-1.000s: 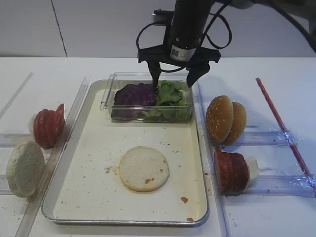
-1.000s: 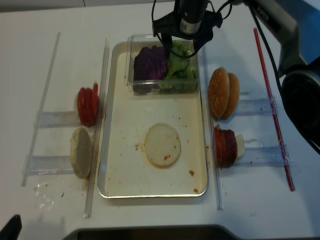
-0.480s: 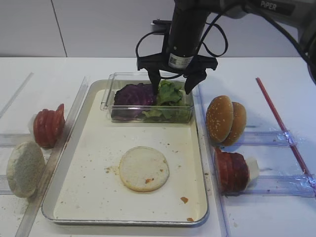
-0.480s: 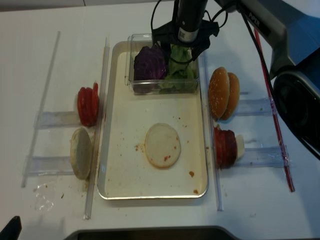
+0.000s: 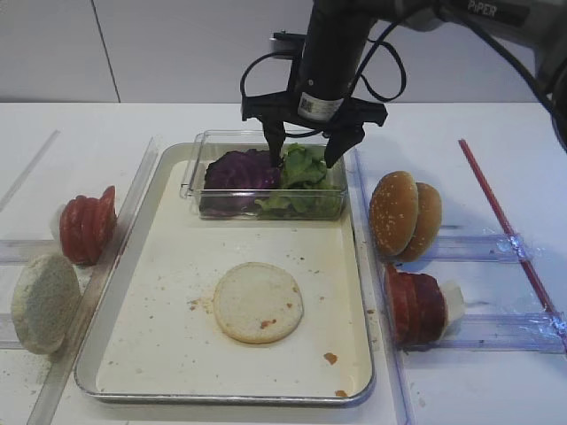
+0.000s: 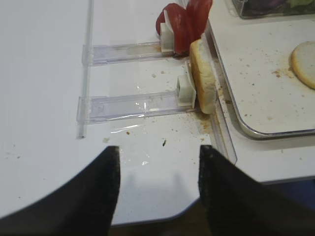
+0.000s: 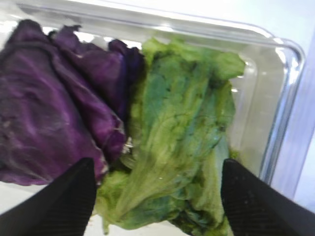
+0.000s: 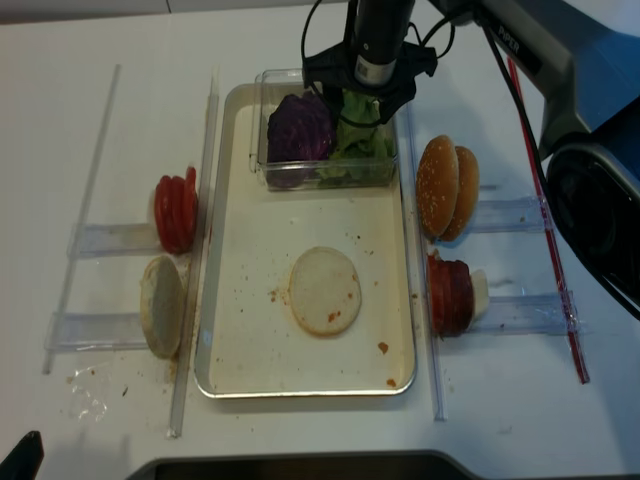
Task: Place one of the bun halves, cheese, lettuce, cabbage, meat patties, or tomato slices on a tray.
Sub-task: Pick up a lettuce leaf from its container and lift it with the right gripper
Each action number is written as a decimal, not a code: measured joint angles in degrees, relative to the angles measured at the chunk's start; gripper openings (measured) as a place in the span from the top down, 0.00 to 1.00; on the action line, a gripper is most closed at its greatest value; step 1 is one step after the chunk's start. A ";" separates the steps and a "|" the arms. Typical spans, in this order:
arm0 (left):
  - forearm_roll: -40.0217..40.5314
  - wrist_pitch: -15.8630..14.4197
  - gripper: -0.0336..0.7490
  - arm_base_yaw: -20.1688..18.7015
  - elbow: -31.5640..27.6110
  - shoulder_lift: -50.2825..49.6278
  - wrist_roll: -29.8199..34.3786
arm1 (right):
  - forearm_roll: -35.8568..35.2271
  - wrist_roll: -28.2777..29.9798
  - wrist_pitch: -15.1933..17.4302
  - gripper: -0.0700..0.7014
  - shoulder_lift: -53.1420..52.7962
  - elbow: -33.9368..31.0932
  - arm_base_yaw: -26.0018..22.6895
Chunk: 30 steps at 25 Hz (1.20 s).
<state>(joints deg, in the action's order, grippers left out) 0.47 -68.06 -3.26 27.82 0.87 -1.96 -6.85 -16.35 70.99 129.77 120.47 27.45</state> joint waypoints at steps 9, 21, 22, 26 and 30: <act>0.00 0.00 0.51 0.00 0.00 0.00 0.00 | 0.48 -0.68 0.00 0.20 0.00 0.60 0.00; 0.00 0.00 0.51 0.00 0.00 0.00 0.00 | 0.61 -0.99 0.00 0.20 0.74 0.60 0.00; 0.00 0.00 0.51 0.00 0.00 0.00 0.00 | 0.51 -1.02 0.00 0.20 1.20 0.71 0.00; 0.00 0.00 0.51 0.00 0.00 0.00 0.00 | 0.51 -1.12 -0.03 0.20 2.87 0.71 0.00; 0.00 0.00 0.51 0.00 0.00 0.00 0.00 | 0.51 -1.37 -0.23 0.20 3.25 0.71 0.04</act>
<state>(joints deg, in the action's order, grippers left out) 0.47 -68.06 -3.26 27.82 0.87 -1.96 -6.33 -17.73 70.77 133.01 121.18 27.49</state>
